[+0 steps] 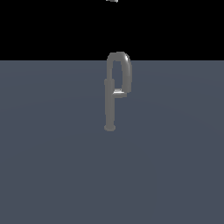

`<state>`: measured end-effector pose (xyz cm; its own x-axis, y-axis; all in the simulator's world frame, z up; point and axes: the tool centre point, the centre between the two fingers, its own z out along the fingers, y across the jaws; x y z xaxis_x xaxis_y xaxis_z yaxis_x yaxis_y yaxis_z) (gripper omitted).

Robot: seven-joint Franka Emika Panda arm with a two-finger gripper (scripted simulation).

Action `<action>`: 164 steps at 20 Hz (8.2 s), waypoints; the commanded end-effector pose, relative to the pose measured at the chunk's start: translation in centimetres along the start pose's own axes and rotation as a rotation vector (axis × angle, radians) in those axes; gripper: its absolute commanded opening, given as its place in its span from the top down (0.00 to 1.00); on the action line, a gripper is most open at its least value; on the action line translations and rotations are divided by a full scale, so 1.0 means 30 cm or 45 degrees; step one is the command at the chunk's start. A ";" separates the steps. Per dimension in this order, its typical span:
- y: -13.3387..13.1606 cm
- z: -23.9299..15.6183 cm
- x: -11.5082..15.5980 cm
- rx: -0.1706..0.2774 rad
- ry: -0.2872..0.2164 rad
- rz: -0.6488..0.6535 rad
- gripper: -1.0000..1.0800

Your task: Turn on the faucet by rotating a designated handle.

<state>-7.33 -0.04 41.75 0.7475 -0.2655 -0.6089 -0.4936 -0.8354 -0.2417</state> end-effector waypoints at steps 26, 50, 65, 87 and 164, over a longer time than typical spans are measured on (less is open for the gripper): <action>-0.007 0.112 0.590 0.555 -0.675 0.503 1.00; 0.023 0.261 0.798 0.790 -0.952 0.722 1.00; 0.063 0.254 0.728 0.790 -0.951 0.722 1.00; 0.186 0.327 0.630 0.791 -0.949 0.720 1.00; 0.169 0.470 0.864 0.758 -1.008 0.683 1.00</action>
<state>1.06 -5.45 14.11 -0.0548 0.0566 -0.9969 -0.9481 -0.3161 0.0342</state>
